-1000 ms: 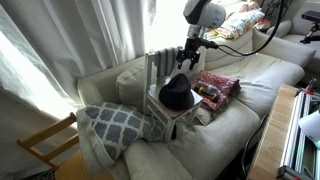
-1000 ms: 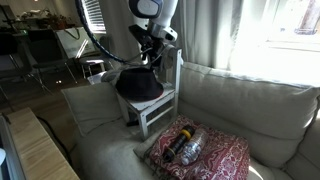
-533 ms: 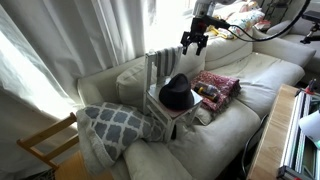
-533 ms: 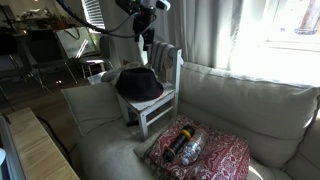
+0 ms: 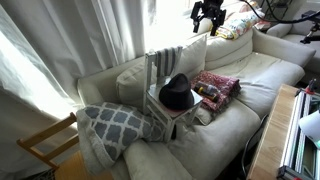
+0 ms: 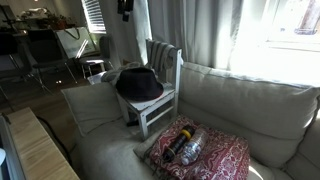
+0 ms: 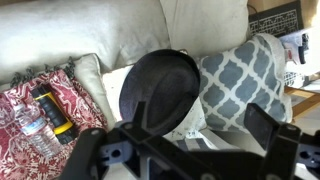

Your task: Put the red hat on the seat of the white chair and then put the black hat on the red hat

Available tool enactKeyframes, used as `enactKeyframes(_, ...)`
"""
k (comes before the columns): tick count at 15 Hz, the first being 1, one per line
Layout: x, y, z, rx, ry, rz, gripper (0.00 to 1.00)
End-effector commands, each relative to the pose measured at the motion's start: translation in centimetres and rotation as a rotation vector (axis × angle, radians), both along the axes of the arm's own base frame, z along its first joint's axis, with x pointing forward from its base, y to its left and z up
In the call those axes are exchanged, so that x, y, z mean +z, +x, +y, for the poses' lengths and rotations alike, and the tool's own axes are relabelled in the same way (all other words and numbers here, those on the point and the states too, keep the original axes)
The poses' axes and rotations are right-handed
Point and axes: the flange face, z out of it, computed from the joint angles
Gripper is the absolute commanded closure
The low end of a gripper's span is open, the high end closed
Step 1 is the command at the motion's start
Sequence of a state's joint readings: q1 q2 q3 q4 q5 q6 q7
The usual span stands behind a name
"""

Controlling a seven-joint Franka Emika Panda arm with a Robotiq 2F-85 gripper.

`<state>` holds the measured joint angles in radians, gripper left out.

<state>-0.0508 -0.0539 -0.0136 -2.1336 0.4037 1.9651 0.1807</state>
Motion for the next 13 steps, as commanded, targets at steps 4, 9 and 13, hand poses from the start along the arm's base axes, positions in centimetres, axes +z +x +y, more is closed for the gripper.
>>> enactKeyframes(4, 6.0, -4.2, 1.8, -0.027, -0.015, -0.008, 0.00)
enactKeyframes(9, 6.9, -3.6, 2.0, -0.020, 0.003, -0.041, 0.00)
enactKeyframes(13, 6.7, -3.7, 2.0, -0.020, 0.002, -0.036, 0.00)
